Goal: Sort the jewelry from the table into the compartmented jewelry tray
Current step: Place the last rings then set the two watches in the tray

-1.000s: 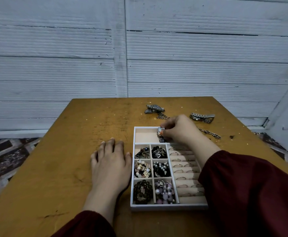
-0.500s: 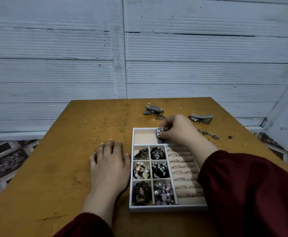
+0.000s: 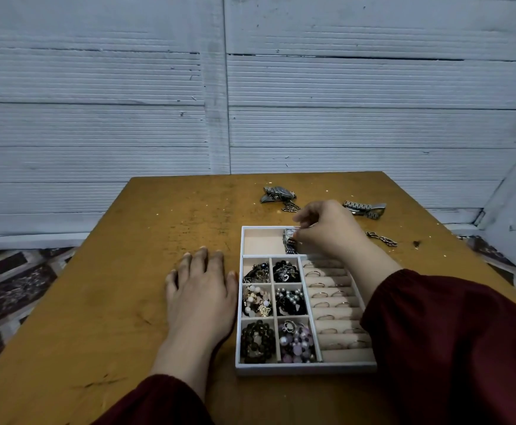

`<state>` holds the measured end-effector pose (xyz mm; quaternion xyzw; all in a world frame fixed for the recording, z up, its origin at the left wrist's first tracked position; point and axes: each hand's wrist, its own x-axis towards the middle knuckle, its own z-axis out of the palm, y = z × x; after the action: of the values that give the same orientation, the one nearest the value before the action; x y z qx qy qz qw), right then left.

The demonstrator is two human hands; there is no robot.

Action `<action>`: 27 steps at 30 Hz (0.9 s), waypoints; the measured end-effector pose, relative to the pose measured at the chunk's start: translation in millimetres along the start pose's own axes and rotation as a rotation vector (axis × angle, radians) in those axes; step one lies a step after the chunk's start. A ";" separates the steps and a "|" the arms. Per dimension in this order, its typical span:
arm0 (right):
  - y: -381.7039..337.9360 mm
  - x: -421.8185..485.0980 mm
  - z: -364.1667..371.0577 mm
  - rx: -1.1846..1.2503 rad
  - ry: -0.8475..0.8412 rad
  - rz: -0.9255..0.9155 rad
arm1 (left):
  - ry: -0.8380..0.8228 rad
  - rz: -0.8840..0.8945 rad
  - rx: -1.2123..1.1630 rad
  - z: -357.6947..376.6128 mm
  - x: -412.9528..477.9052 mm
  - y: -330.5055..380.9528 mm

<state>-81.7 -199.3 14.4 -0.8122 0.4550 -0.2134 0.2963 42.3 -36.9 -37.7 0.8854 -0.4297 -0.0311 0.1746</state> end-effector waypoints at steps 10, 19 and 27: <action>5.4 -12.4 -8.9 0.191 0.123 -0.059 | 0.017 -0.006 -0.091 -0.1 1.4 0.2; 21.7 -17.5 -17.2 0.328 0.325 0.056 | 0.256 0.189 -0.218 -21.0 -1.5 28.4; 54.1 2.3 -48.5 0.247 0.447 0.201 | 0.213 0.401 -0.145 -31.4 39.2 78.6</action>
<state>-143.6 -237.4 13.6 -0.6534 0.5578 -0.4111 0.3049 14.5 -103.0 21.9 0.7658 -0.5727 0.0668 0.2847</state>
